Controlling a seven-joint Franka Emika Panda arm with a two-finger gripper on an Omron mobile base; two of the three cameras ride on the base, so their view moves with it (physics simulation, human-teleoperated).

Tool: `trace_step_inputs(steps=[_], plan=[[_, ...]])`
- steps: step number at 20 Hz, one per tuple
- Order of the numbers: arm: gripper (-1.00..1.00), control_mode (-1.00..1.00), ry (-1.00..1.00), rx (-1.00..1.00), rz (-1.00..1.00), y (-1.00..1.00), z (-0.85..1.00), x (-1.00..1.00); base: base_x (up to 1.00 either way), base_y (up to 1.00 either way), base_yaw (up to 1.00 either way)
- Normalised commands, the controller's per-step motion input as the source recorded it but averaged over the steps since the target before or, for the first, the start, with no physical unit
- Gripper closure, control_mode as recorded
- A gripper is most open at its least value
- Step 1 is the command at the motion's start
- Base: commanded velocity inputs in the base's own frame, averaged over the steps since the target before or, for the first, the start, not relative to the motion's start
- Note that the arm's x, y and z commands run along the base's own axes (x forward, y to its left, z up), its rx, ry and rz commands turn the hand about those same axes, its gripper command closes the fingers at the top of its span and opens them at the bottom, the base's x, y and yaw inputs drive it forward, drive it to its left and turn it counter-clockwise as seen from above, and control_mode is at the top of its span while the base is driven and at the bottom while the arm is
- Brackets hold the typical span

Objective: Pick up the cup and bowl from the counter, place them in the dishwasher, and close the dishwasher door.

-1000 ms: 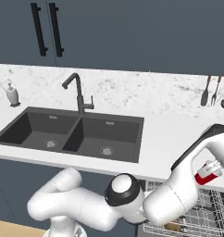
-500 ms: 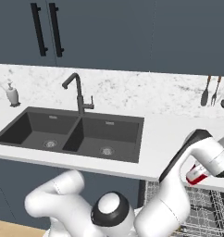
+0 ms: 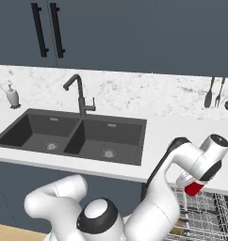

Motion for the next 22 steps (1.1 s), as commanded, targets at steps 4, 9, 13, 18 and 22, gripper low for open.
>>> trace_step_inputs(steps=[4,9,13,18,22], plan=[[1.00,-1.00,0.11,-0.01,-0.17,0.00,-0.29,0.00,0.00,0.00,0.00],[1.00,-1.00,0.08,0.00,-0.18,-0.09,-0.40,0.00,0.00,0.00,0.00],[1.00,-1.00,0.12,0.00,-0.21,-0.17,-0.41,0.00,0.00,0.00,0.00],[1.00,-1.00,0.07,0.00,-0.23,-0.14,-0.41,0.00,0.00,0.00,0.00],[1.00,-1.00,0.00,0.00,-0.15,-0.29,-0.41,-0.11,0.00,0.00,0.00]])
